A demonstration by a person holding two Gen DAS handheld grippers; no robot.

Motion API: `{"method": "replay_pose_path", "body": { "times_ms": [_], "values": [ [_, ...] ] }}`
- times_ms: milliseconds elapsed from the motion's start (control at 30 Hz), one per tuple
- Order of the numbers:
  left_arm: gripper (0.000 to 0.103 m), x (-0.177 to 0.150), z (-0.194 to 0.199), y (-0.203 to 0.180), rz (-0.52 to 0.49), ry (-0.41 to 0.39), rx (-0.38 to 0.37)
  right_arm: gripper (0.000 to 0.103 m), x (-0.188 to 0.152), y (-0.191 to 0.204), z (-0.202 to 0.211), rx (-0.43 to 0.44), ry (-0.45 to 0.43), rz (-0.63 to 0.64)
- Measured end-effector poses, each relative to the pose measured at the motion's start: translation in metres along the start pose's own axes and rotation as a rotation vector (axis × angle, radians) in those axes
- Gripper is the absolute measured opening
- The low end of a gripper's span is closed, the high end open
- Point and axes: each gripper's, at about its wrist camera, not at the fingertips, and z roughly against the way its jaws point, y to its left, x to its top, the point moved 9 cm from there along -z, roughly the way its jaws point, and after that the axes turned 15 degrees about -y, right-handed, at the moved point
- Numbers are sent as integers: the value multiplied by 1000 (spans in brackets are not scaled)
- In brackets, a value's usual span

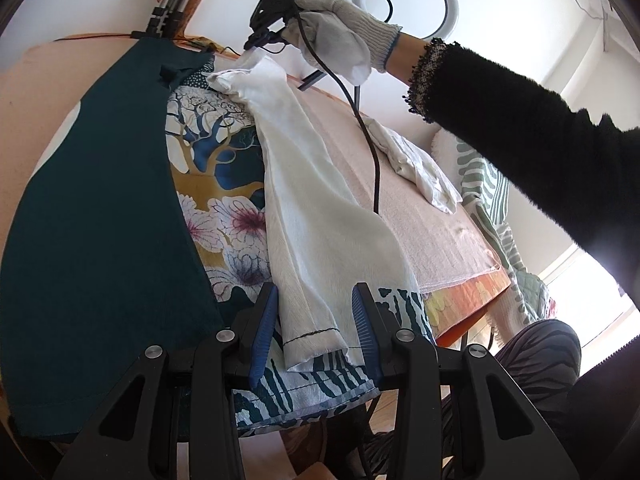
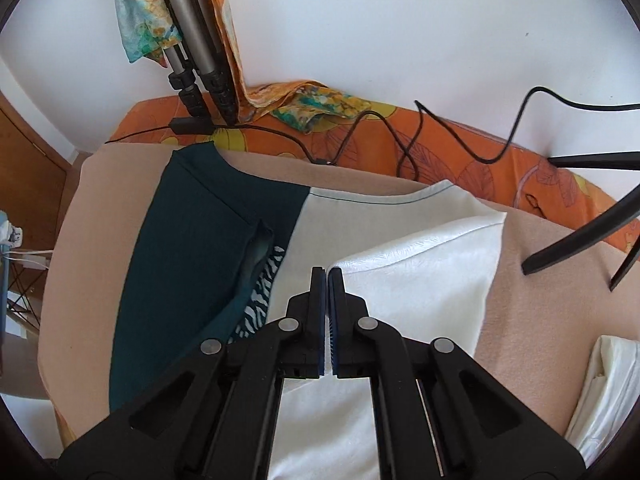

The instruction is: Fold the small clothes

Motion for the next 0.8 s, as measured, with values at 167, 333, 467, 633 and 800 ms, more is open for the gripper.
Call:
{"method": "replay_pose_path", "body": {
  "times_ms": [167,333,467,633,800],
  "values": [
    [37,-1,0,-1,-12,1,3,53,11,30,0,220,-41,-124],
    [37,-2,1,-1,-7,0,5,60,18,21,35,251,-111,-134],
    [37,-4,1,-3,-14,8,14,59,8,-4,56,184,-103,-151],
    [37,-6,1,-7,-21,13,13,15,-29,-37,22,-23,20,-142],
    [37,-6,1,-6,-11,11,4,14,-46,-30,-9,-46,26,-78]
  ]
}}
